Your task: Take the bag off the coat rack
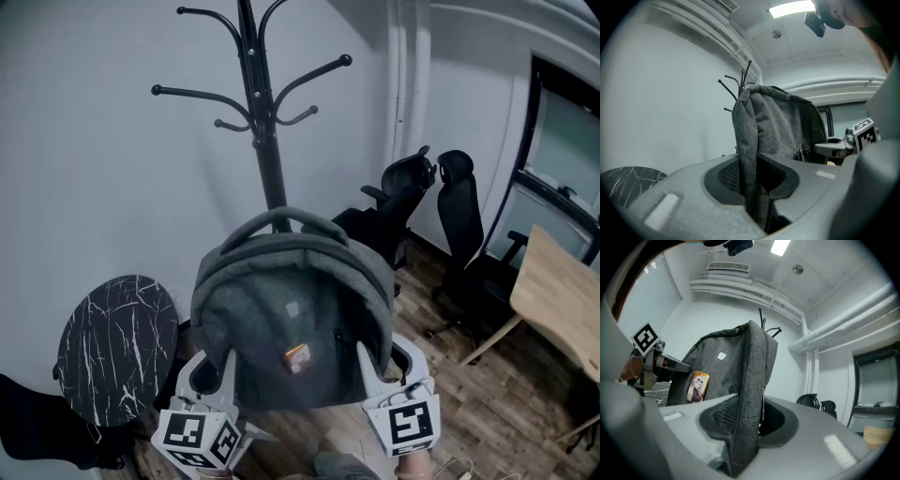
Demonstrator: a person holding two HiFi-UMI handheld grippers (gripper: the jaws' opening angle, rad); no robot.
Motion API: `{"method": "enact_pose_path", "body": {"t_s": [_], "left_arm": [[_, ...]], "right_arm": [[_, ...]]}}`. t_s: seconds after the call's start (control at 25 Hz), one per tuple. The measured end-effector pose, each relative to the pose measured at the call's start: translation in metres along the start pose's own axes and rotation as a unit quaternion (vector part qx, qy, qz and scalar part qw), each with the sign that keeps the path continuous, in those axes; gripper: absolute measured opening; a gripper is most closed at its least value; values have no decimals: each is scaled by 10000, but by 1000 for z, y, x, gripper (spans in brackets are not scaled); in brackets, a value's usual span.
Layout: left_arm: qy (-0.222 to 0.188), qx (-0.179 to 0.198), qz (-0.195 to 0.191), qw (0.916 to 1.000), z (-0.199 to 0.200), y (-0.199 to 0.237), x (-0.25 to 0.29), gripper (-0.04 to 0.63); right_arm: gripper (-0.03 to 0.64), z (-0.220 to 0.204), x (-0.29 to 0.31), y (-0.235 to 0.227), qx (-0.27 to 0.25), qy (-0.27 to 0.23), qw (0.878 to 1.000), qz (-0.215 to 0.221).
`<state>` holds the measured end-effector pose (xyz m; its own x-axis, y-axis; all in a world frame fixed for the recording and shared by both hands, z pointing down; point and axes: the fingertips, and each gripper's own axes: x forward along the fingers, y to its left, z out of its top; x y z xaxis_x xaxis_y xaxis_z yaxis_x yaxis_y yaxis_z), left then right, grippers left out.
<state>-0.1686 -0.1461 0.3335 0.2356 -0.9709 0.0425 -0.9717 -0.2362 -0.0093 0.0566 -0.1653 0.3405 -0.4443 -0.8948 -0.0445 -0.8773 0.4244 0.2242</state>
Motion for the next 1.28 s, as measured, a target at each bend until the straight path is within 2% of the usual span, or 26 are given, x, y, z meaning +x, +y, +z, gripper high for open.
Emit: {"method": "enact_pose_path", "body": {"t_s": [0.44, 1.28], "left_arm": [[-36, -40, -88, 9999, 3, -3, -10, 80], [-103, -113, -31, 9999, 3, -10, -69, 80]], "right_arm": [[106, 7, -11, 3, -52, 46, 10000, -61], [106, 15, -59, 36, -124, 46, 9999, -15]]}}
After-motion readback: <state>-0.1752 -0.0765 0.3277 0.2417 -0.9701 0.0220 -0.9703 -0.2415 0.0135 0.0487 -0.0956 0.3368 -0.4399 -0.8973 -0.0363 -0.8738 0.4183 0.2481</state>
